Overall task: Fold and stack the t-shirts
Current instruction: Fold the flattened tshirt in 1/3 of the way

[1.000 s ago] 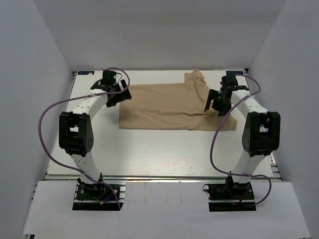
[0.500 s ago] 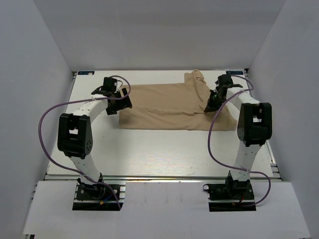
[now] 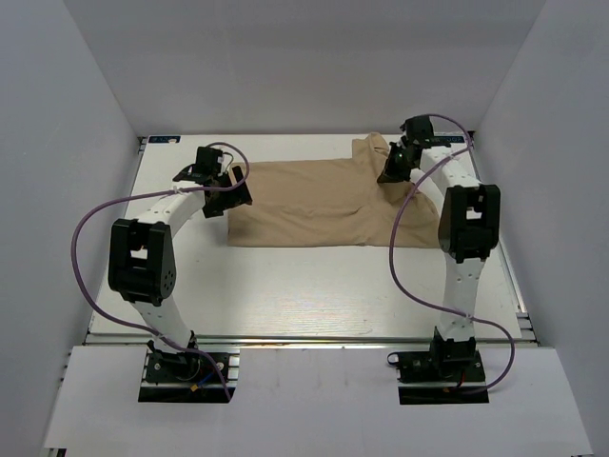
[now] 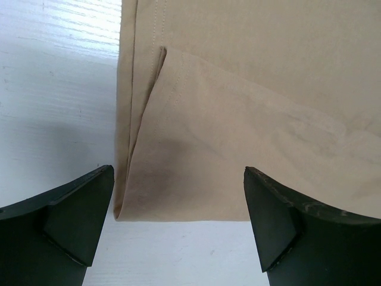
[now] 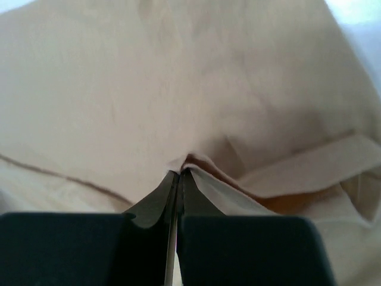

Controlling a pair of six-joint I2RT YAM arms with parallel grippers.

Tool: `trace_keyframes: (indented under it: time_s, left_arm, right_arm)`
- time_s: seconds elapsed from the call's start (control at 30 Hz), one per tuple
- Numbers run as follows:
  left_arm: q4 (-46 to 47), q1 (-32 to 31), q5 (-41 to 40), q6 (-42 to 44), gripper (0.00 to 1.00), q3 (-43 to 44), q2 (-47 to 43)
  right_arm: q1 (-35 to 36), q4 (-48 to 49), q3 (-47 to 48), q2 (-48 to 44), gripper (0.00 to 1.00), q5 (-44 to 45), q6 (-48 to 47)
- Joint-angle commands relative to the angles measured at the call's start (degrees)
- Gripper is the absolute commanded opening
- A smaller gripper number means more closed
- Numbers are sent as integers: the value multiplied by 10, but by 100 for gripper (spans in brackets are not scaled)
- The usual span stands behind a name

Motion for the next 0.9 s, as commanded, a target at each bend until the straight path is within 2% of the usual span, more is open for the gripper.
trace_keyframes:
  time_s: [0.0,0.03,0.1,0.27,0.33,0.4,0.43,0.47,0.53,0.57,0.63,0.7,0.87]
  left_arm:
    - [13,0,13,8,100,0,-19]
    - [13,0,18,8,100,5,-19]
    - [13,0,18,8,100,5,-19]
    - [25,0,39,13,100,11,-9]
    - [31,0,58,13,100,11,-9]
    - [38,0,67,13,100,11,-9]
    - [45,0,72,18,100,11,-9]
    - [45,0,72,18,100,5,-9]
    - [58,0,85,23,100,5,-14]
    - [67,-6,92,23,100,5,-14]
    - [87,-11,124,23,100,5,-8]
    - [100,-16,147,23,100,5,11]
    - [102,-38,158,23,100,25,70]
  right_arm:
    - [4,2,68,42,2,29,39]
    - [6,10,71,56,18,33,44]
    - [6,33,90,69,33,14,32]
    - [25,108,95,70,47,-166,-49]
    - [30,112,92,62,50,-178,-79]
    - [28,117,77,39,58,-151,-84]
    - [24,125,67,19,87,-145,-86]
    - [24,130,25,-2,90,-120,-87]
    - [20,134,-19,-37,90,-96,-80]
    - [20,132,-49,-60,90,-48,-79]
    - [14,132,-103,-97,90,-10,-53]
    - [1,133,-184,-146,90,31,-36]
    - [-27,130,-319,-204,90,76,-8]
